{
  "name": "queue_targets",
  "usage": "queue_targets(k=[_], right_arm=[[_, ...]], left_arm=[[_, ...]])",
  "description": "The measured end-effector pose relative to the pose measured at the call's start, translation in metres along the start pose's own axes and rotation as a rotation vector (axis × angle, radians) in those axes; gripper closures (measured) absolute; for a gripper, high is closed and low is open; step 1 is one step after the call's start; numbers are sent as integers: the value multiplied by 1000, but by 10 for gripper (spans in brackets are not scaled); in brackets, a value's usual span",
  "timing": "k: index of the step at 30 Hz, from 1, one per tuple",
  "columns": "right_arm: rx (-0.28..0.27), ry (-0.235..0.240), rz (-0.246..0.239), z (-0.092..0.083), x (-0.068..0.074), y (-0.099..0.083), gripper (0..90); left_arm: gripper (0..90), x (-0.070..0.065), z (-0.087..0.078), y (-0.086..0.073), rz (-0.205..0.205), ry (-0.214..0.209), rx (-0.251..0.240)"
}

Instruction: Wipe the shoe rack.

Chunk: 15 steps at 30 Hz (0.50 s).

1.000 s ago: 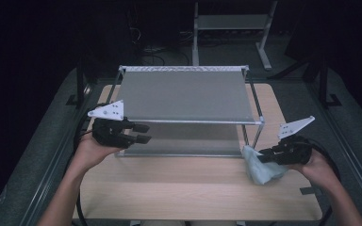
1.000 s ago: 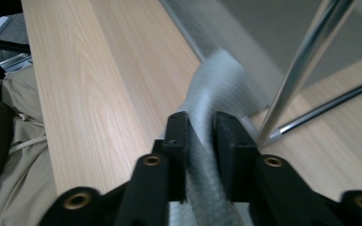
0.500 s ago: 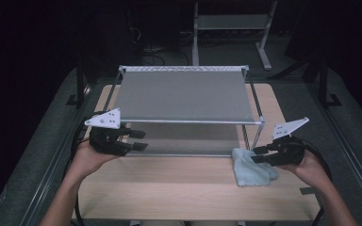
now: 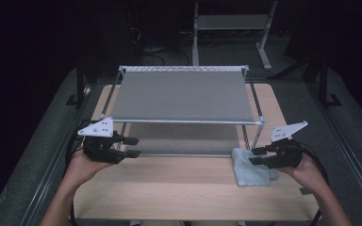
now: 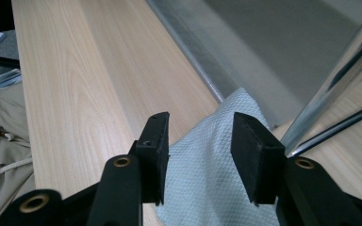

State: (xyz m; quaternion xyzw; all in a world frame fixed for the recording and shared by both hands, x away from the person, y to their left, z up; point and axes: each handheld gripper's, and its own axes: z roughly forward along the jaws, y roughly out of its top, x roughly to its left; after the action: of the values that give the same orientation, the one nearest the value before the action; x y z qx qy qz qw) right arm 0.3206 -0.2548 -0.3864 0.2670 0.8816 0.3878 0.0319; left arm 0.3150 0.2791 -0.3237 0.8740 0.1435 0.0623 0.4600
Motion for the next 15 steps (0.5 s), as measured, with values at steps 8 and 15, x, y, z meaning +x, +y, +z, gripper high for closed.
queue_targets(k=[8,15], right_arm=[[-13,-12,11,3,-1,-8,553],[-17,-30,24,3,0,-15,534]], left_arm=[[532,-2,-5,-12,-8,20,-5],[517,-2,-6,-21,-15,32,-12]])
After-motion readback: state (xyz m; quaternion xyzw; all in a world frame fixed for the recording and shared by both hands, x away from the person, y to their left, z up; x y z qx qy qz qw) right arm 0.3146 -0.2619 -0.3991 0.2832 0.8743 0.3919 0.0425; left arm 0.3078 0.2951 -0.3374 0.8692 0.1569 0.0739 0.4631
